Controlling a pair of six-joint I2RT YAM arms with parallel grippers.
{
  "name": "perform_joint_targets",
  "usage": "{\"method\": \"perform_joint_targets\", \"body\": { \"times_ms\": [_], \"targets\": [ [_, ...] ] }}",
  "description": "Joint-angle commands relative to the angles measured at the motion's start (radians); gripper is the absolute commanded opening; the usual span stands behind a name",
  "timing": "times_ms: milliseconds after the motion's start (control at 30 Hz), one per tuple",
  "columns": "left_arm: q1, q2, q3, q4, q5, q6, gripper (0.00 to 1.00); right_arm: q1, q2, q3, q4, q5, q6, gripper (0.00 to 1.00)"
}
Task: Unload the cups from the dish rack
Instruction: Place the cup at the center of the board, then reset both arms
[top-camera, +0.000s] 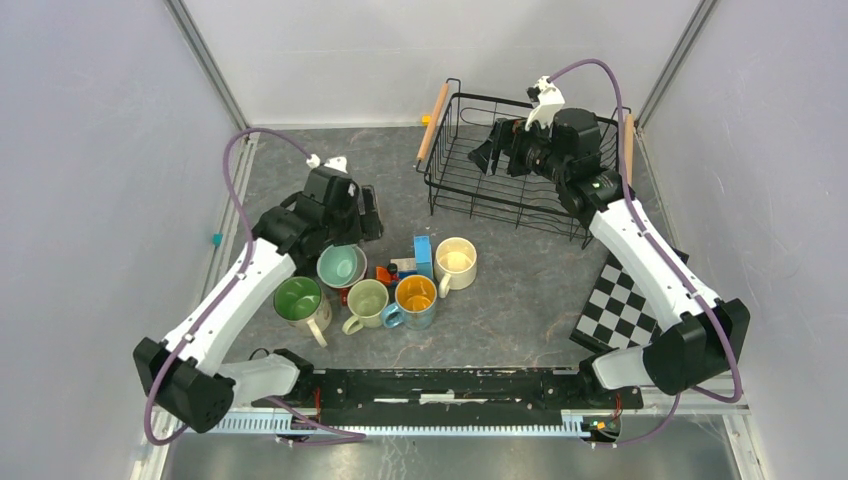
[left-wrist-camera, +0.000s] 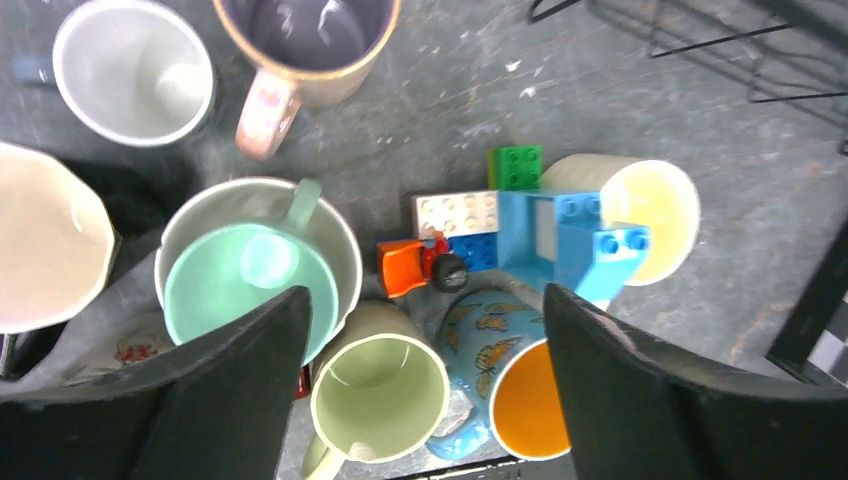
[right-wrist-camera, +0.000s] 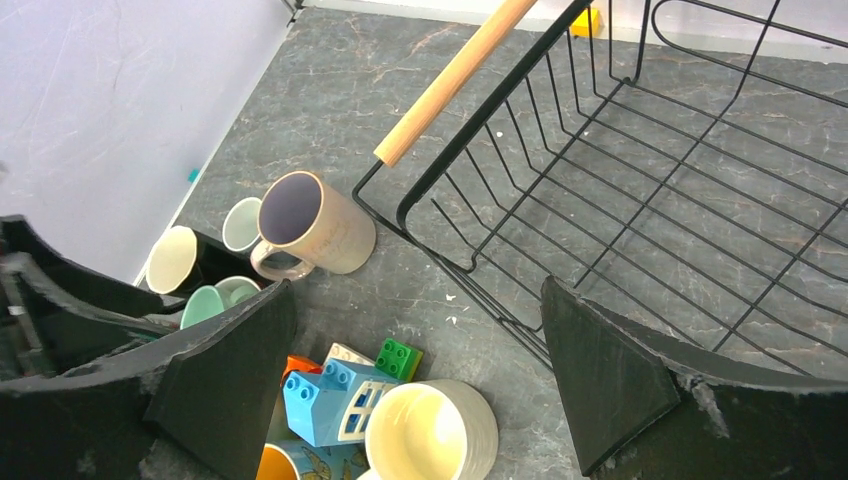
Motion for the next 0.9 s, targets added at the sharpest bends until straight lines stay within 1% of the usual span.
{"method": "perform_joint_targets", "body": {
  "times_ms": [0, 200, 300, 533, 700, 867],
  "targets": [
    [0.001, -0.049, 0.123, 0.007, 0.078, 0.044, 0.99, 0.008, -0.045, 0.054, 0.0, 0.025, -0.01, 0.98],
    [-0.008, -0.05, 0.248, 0.032, 0.164, 0.063, 1.0, 0.028, -0.107, 0.06, -0.026, 0.045, 0.001, 0.98],
    [-0.021, -0.041, 0.296, 0.067, 0.241, 0.069, 1.0, 0.034, -0.171, 0.017, -0.017, 0.072, 0.001, 0.98],
    [-0.04, -0.019, 0.39, 0.136, 0.324, 0.072, 1.0, 0.033, -0.319, -0.088, 0.01, 0.116, 0.001, 0.98],
    [-0.042, 0.023, 0.454, 0.143, 0.397, 0.085, 1.0, 0.034, -0.424, -0.171, 0.035, 0.151, -0.008, 0.98],
    [-0.042, 0.02, 0.45, 0.162, 0.386, 0.101, 1.0, 0.034, -0.524, -0.261, 0.069, 0.164, -0.004, 0.98]
  ]
}}
